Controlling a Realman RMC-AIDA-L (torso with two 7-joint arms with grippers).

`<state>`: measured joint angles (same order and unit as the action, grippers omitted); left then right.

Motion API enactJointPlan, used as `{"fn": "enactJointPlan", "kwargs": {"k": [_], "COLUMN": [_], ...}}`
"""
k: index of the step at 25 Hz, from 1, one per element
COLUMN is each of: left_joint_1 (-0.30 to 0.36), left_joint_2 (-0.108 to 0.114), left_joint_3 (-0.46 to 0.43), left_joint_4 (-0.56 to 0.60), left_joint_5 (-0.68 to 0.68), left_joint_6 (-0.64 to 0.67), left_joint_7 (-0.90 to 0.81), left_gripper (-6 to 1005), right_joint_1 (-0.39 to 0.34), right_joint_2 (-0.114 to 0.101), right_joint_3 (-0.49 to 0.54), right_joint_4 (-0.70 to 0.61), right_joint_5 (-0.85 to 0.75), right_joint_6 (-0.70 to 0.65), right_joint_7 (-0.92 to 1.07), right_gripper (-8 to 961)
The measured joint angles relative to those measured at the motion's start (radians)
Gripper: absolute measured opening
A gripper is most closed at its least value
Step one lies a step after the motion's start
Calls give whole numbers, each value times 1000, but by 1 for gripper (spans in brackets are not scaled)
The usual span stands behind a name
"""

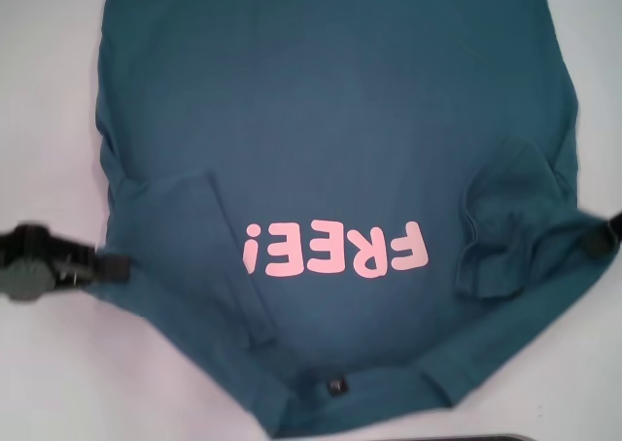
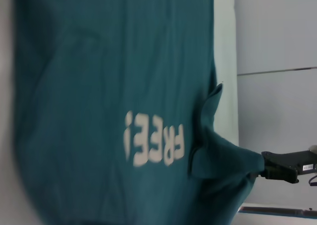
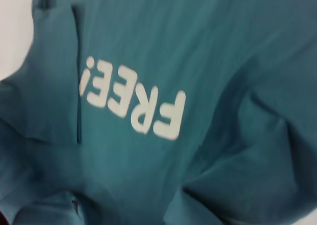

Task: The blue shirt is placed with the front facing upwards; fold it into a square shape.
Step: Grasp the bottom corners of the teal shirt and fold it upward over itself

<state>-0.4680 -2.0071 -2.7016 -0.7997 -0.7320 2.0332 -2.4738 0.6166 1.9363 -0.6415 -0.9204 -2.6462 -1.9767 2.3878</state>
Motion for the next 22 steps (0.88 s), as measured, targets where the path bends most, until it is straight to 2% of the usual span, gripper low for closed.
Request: {"fn": "enactJointPlan", "kwargs": {"k": [9,15,22], "left_joint_1": [-130,-201,-257], "left_joint_2": [41,54,49], "left_joint_3": [-15,-32,-15], "left_joint_4": [-1,3,33], "left_joint_5": [-1,-1,-1], "left_joint_6": [-124,-256,-427], "left_joint_7": [-144,-196,-224], "left_gripper": [37,38,37], "right_joint_1": [63,93,115], "right_joint_2": [-67,-73,-71], "right_joint_3": [109,131,134], "right_joint_4": [4,-3,-3], "right_joint_5": [2,2,9], "right_joint_6": [81,125,243], "right_joint_7": [40,61,105], "right_gripper": [38,38,37]}}
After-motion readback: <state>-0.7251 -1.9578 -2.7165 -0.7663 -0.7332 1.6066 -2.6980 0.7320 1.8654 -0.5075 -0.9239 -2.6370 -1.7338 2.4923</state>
